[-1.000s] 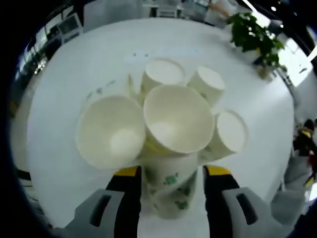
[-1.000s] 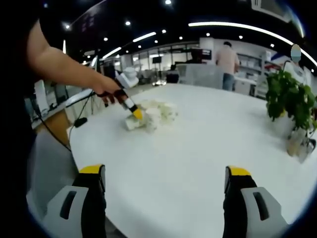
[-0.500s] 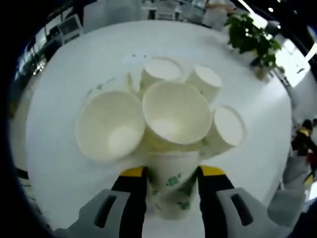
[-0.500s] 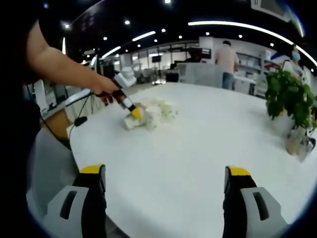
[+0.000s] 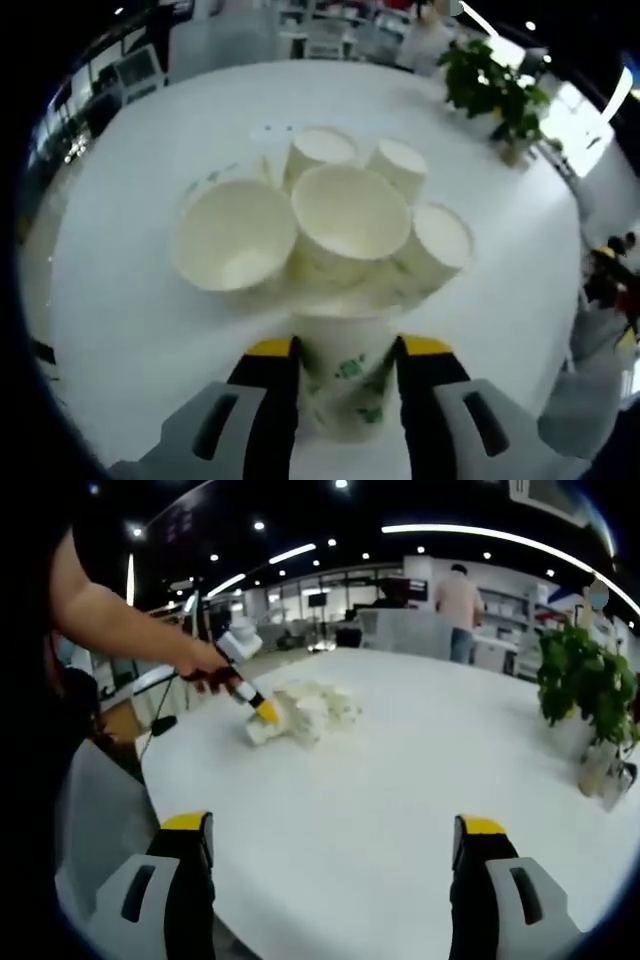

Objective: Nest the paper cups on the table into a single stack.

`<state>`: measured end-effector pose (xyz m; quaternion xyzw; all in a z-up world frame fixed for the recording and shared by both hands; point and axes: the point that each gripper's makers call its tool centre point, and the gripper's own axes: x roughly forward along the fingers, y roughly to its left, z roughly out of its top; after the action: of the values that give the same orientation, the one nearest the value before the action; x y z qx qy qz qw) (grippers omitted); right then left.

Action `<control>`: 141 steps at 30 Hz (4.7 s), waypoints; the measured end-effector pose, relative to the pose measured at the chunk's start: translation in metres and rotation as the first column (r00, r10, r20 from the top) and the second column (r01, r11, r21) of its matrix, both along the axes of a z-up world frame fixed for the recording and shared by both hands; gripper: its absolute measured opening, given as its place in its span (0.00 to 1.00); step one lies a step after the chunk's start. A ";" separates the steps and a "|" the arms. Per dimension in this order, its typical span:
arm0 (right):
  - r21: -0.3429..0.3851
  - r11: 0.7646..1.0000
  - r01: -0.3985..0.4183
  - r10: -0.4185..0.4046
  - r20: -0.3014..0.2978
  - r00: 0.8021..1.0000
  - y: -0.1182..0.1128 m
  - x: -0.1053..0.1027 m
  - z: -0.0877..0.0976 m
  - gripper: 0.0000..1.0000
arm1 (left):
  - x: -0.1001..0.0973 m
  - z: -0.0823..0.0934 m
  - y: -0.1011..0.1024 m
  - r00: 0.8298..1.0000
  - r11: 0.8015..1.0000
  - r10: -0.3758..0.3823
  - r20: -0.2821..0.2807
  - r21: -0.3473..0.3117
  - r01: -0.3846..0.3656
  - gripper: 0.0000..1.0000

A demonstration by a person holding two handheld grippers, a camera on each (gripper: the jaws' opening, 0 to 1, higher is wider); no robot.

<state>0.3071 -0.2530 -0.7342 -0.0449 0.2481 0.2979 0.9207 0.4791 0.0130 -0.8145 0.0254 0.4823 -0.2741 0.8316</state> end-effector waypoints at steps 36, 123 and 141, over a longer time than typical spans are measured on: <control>-0.021 1.000 -0.016 0.016 0.001 1.000 0.011 0.000 0.006 0.98 | -0.014 0.109 0.001 0.858 0.921 0.118 0.500 -0.378 0.093 0.37; 0.030 1.000 0.001 -0.004 0.119 0.993 0.030 -0.012 0.047 1.00 | -0.146 0.076 -0.081 0.702 0.850 -0.053 0.710 -0.337 0.405 0.40; 0.024 1.000 -0.011 0.008 0.105 0.994 0.034 -0.015 0.044 1.00 | -0.168 0.022 -0.091 0.753 0.848 -0.187 0.631 -0.283 0.448 0.39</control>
<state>0.2921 -0.2194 -0.6900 -0.0505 0.1956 0.3024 0.9315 0.3112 -0.0777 -0.7930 0.0133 0.1228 -0.4900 0.8629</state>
